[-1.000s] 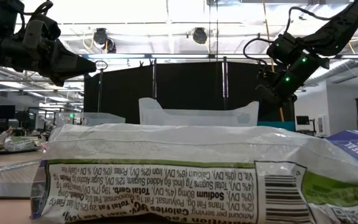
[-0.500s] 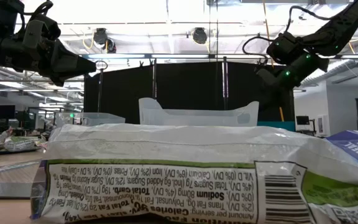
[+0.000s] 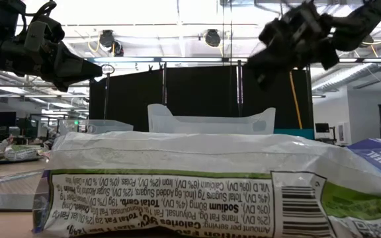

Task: Pick and place Granola Bars by type
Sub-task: Put the snack into the right bin

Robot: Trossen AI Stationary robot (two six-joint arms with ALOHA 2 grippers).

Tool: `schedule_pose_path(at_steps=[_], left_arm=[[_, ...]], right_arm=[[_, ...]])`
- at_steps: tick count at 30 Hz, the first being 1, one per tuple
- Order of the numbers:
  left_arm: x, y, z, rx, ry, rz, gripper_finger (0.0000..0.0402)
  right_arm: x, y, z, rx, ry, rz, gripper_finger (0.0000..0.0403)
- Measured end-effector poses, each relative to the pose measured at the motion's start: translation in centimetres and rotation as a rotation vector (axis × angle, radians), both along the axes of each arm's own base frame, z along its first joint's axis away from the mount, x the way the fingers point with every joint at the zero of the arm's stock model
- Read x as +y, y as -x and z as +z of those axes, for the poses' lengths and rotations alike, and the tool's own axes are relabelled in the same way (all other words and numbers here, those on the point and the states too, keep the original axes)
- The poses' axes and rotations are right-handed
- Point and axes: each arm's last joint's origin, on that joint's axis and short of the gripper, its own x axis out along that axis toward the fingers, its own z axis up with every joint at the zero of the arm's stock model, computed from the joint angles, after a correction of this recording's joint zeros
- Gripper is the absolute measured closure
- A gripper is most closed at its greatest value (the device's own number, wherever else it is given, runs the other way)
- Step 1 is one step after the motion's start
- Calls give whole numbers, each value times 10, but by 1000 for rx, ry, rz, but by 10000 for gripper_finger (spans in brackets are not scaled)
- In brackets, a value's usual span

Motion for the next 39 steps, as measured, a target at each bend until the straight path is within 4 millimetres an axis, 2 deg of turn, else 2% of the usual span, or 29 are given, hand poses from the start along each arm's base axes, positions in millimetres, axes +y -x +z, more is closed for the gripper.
schedule_pose_path(at_steps=[4,8,12,19,24,29,35,39], left_arm=[[0,0,0,-1,0,0,323],[0,0,0,0,0,0,323],[0,0,0,0,0,0,323],[0,0,0,0,0,0,323],[0,0,0,-1,0,0,323],[0,0,0,0,0,0,323],[0,0,0,-1,0,1,323],[0,0,0,-1,0,0,323]], right_arm=[[33,-6,7,-19,106,-35,354],[67,-3,16,-49,188,-55,354],[92,8,24,-45,237,-92,354],[122,38,36,-38,271,-144,354],[129,62,42,-28,319,-208,354],[121,86,39,58,333,-275,354],[112,109,31,200,195,-275,354],[112,115,26,280,97,-229,354]])
